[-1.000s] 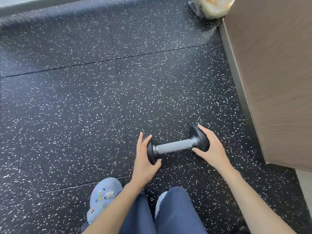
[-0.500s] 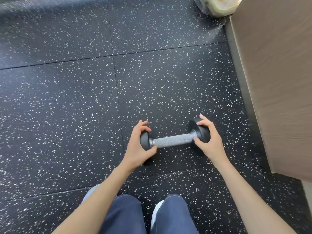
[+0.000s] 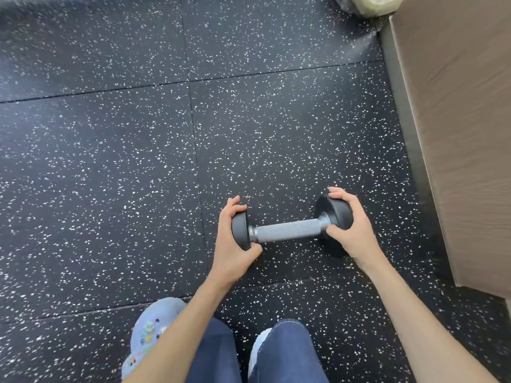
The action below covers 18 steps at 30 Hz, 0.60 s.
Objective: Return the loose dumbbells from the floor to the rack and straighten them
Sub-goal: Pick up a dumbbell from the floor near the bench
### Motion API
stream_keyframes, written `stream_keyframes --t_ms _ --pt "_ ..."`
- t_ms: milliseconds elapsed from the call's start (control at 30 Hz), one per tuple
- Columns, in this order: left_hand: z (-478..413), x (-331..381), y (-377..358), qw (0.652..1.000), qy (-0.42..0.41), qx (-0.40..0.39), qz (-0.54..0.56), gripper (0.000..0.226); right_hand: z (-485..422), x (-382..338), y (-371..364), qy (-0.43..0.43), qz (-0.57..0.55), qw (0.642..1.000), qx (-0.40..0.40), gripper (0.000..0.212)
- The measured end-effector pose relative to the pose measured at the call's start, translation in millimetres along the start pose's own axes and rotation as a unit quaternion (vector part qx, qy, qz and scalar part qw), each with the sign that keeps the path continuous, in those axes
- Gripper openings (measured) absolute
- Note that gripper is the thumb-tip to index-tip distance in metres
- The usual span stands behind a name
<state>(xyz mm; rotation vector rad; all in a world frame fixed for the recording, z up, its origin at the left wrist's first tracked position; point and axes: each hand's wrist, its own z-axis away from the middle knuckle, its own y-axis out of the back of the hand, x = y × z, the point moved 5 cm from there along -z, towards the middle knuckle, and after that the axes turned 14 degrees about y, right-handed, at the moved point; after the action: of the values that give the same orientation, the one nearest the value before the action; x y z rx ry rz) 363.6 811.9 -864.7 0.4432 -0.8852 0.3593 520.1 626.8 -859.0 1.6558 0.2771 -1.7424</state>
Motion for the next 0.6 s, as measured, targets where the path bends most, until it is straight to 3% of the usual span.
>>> stream_keyframes --t_ms 233,467,600 --pt "-12 13 6 0.996 0.000 -0.068 -0.059 0.057 54 0 -14 -0.053 0.023 0.995 0.084 0.067" --pt "5 1 10 0.997 0.002 -0.053 -0.053 0.071 66 -1 -15 -0.032 0.067 0.997 0.036 0.067" --pt "-10 10 10 0.991 -0.041 -0.086 -0.091 0.049 51 -2 -8 0.001 0.065 0.998 -0.003 0.049"
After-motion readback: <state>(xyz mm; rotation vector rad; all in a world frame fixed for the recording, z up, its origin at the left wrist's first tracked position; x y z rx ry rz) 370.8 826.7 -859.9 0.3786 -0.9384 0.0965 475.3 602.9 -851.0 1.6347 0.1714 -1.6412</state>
